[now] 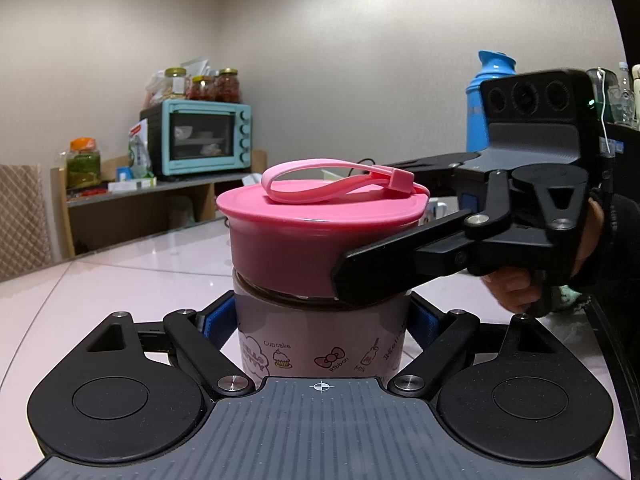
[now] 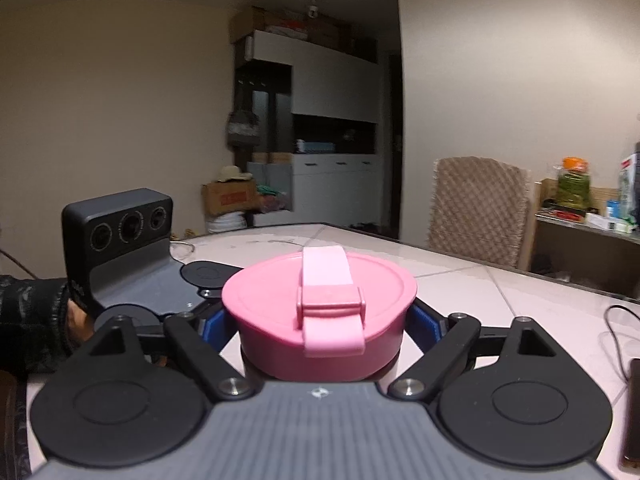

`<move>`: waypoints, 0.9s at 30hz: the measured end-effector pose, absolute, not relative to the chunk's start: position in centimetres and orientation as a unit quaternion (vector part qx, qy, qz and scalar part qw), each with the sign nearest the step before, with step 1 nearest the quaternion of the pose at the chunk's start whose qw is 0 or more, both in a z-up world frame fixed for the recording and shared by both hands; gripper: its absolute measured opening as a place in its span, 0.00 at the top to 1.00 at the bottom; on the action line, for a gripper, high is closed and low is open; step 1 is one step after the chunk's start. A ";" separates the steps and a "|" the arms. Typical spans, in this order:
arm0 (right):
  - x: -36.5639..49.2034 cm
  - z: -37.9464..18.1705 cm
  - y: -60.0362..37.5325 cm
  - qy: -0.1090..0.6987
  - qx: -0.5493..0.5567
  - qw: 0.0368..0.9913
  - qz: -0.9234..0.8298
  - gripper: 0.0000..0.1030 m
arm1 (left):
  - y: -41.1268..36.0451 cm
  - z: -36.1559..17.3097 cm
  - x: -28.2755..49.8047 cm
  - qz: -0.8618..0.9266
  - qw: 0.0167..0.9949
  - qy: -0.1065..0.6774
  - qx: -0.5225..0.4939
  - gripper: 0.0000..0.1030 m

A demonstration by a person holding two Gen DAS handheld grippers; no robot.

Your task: Unscrew bottle cap and pour

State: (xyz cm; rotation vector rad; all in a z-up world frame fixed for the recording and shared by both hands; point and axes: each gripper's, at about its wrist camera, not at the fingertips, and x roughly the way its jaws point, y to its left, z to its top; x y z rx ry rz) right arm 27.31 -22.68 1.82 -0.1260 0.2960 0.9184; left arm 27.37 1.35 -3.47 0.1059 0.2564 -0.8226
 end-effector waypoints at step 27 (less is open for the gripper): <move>22.5 1.5 -19.6 0.145 -0.006 0.958 0.248 0.05 | 1.3 -3.4 27.3 -0.398 0.907 0.124 0.051 0.13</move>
